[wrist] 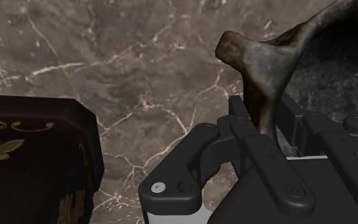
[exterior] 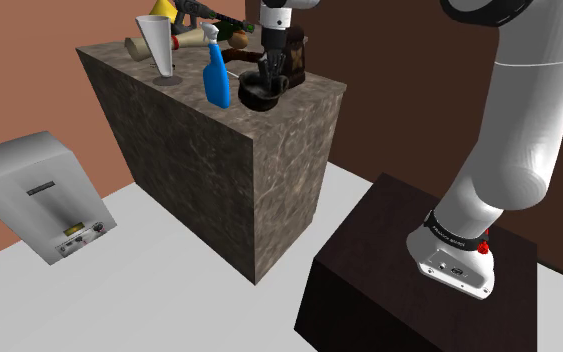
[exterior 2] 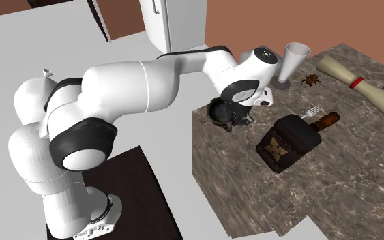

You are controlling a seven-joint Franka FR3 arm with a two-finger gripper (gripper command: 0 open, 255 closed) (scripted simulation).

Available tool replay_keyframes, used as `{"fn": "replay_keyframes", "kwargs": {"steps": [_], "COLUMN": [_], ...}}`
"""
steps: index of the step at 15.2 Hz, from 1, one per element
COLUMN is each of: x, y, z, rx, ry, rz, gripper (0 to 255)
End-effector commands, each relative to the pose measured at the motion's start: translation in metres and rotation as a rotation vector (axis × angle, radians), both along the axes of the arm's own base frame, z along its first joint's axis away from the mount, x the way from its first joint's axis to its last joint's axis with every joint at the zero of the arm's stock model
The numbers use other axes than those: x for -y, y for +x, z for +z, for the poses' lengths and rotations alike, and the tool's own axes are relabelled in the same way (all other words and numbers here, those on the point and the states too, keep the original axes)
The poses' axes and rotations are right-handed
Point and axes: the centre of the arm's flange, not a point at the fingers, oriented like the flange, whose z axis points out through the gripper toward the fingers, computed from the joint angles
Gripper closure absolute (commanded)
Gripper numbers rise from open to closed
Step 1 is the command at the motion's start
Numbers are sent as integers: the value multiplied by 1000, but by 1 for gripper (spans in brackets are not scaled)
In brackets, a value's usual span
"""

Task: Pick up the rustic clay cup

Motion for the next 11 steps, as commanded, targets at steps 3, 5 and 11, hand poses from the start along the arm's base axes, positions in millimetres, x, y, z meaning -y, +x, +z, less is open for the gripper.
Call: {"fn": "replay_keyframes", "kwargs": {"steps": [3,5,11], "x": [-1,-1,-1], "y": [0,0,0], "z": [22,33,55], "rx": [1,1,1], "ry": [0,0,0], "rz": [0,0,0], "gripper": [255,255,255]}}
